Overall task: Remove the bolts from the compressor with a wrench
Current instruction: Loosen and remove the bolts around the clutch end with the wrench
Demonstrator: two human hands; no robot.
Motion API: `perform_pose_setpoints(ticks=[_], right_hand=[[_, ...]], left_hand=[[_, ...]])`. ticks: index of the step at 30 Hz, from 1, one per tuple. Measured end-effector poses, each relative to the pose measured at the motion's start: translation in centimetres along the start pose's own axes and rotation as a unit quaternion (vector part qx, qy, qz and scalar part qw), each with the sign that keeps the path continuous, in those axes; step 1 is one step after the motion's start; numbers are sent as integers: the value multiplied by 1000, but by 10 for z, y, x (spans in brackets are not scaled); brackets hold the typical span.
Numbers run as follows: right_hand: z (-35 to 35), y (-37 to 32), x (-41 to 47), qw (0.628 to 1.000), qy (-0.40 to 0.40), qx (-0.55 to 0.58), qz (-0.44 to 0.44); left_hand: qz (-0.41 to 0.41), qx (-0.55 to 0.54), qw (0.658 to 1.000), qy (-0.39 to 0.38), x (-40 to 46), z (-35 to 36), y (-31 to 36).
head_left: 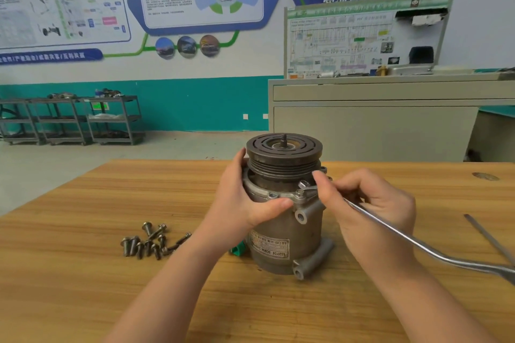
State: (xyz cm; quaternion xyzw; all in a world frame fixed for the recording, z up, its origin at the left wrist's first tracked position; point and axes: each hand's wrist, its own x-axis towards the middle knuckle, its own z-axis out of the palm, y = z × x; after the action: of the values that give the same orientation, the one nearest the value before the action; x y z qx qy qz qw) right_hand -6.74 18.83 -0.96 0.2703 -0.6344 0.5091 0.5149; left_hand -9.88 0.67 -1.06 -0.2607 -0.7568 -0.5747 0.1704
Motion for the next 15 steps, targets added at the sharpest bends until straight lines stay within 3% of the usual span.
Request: perform_pose_setpoints(ticks=[6, 13, 15], right_hand=[[-3, -11, 2, 993, -9, -78, -87], [-6, -36, 7, 976, -43, -204, -55], [-6, -41, 3, 981, -29, -193, 16]], left_hand=[[3, 76, 993, 88, -5, 11, -1], [-20, 184, 963, 194, -22, 34, 4], [-21, 186, 962, 199, -23, 36, 5]])
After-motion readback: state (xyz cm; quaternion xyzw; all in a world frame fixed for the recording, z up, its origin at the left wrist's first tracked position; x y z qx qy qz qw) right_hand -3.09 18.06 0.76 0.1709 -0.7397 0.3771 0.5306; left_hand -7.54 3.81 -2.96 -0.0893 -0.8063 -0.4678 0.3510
